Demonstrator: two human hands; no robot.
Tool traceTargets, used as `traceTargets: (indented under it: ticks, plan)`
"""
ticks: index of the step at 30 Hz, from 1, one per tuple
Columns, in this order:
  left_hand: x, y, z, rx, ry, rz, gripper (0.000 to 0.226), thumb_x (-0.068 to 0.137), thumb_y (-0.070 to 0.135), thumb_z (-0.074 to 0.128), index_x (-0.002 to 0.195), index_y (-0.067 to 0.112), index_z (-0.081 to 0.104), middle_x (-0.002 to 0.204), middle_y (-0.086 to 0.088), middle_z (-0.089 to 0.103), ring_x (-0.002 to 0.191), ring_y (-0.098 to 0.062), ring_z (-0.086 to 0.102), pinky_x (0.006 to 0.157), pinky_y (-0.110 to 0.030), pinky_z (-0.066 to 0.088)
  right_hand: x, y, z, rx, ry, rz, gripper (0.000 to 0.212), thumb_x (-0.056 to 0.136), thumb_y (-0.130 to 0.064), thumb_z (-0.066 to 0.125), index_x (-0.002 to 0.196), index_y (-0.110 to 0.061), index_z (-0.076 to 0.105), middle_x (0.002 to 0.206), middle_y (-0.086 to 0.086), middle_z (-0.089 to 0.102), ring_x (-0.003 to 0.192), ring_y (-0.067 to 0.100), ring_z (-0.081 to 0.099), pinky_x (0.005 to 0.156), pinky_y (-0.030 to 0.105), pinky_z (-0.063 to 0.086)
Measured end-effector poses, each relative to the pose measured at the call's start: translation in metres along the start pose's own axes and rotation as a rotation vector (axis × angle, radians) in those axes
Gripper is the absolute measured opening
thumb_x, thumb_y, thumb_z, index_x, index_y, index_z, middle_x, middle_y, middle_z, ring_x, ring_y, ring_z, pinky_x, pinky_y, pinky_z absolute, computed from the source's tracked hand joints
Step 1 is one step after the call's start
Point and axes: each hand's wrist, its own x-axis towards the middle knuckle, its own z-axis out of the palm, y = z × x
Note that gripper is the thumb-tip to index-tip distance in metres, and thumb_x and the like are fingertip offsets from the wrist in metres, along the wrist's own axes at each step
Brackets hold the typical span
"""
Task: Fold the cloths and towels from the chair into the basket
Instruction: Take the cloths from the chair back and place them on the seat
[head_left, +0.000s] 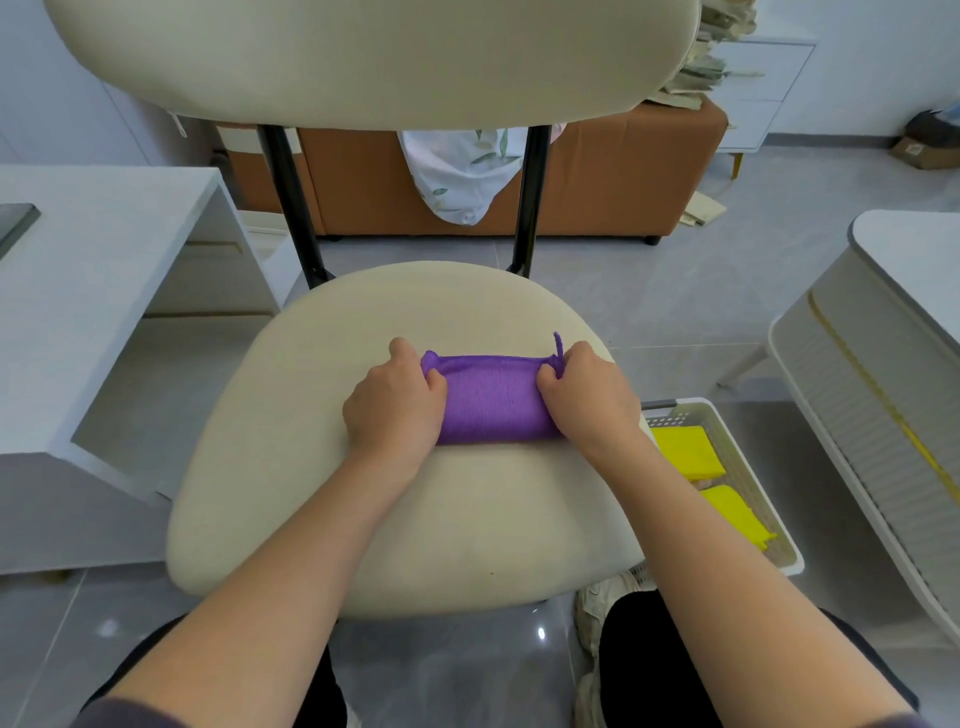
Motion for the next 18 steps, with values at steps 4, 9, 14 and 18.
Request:
traceTargets:
  ticks: [4,9,14,18]
  plan:
    - [-0.004,0.002,0.004,0.015,0.143,0.109,0.017,0.089,0.008,0.046,0.106,0.009,0.045,0.091,-0.008,0.054,0.064,-0.03,0.046,0.051,-0.033,0.031,-0.002,0.0,0.003,0.084,0.074,-0.027,0.019,0.09,-0.02,0.048,0.102,-0.013,0.035,0.089,0.009,0.056,0.072,0.031,0.049,0.061,0.033,0.035]
    - [0.003,-0.011,0.011,0.201,0.31,0.561,0.017,0.072,-0.005,0.056,0.072,0.01,0.062,0.076,-0.006,0.058,0.069,-0.027,0.054,0.064,-0.036,0.033,-0.002,0.006,0.007,-0.128,0.409,-0.323,0.027,0.077,0.002,0.046,0.101,-0.01,0.053,0.098,0.01,0.053,0.077,0.034,0.054,0.059,0.032,0.034]
    - [-0.002,-0.021,0.003,0.134,0.207,0.649,0.031,0.081,0.02,0.038,0.079,0.011,0.068,0.079,-0.002,0.069,0.073,-0.023,0.064,0.093,-0.035,0.029,-0.004,0.017,-0.002,-0.106,0.455,-0.801,0.026,0.071,0.0,0.044,0.079,-0.012,0.065,0.089,0.003,0.065,0.078,0.028,0.06,0.069,0.031,0.029]
    - [-0.01,-0.031,-0.008,0.137,-0.08,0.649,0.071,0.075,0.061,0.032,0.122,0.015,0.058,0.129,0.0,0.059,0.126,-0.014,0.049,0.11,-0.038,0.021,-0.02,0.029,-0.009,-0.146,-0.016,-0.907,0.042,0.084,-0.038,0.044,0.12,-0.021,0.059,0.123,-0.004,0.062,0.116,0.015,0.056,0.102,0.034,0.036]
